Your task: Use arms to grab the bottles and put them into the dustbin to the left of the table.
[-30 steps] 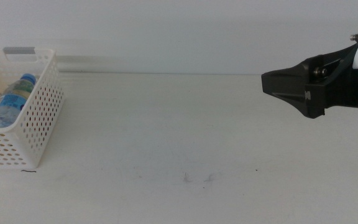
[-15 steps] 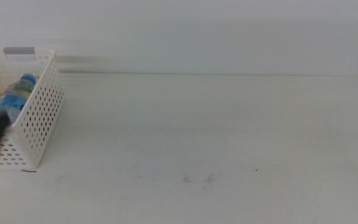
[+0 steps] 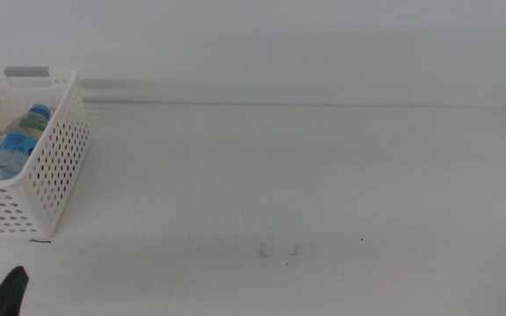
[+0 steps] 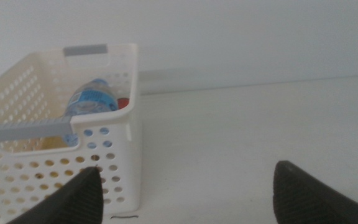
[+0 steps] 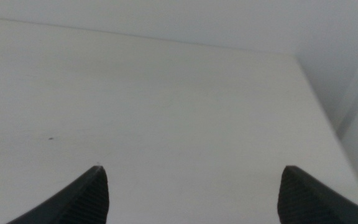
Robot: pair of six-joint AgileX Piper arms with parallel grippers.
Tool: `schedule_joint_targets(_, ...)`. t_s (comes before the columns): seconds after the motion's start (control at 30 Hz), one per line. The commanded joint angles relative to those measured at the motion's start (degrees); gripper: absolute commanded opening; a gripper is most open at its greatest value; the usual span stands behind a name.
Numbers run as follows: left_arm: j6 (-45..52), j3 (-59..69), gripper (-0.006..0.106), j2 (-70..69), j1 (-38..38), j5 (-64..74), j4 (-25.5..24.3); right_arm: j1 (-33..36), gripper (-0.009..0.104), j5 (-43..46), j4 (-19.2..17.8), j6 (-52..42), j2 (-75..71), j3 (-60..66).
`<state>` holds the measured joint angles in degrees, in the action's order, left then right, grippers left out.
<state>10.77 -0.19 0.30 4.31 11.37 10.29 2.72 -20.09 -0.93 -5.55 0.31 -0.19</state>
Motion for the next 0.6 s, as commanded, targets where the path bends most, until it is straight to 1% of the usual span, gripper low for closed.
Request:
schedule_joint_targets(0.0, -0.09, 0.19, 0.094, -0.3, -1.36, 0.26, 1.74, -0.44, 0.077, 2.8, -3.54, -0.22, -0.31, 0.19)
schedule_joint_targets(0.17, -0.09, 0.19, 0.094, -0.3, -3.09, 0.16, 1.74, -0.44, 0.077, 3.71, -2.98, 0.05, -0.31, 0.19)
schedule_joint_targets(0.47, -0.09, 0.19, 0.094, -0.3, -3.08, -0.09, 1.74, -0.44, 0.077, 3.49, -2.98, 0.64, -0.31, 0.19)
schedule_joint_targets(0.5, -0.18, 0.19, 0.094, -0.3, -3.08, -0.09, 0.74, -0.44, 0.077, 3.49, -2.98, 0.64, -0.31, 0.19)
schedule_joint_targets(0.57, -0.08, 0.19, 0.094, -0.3, -3.08, -0.09, 0.73, -0.44, 0.077, 3.49, -2.98, 0.64, -0.31, 0.19)
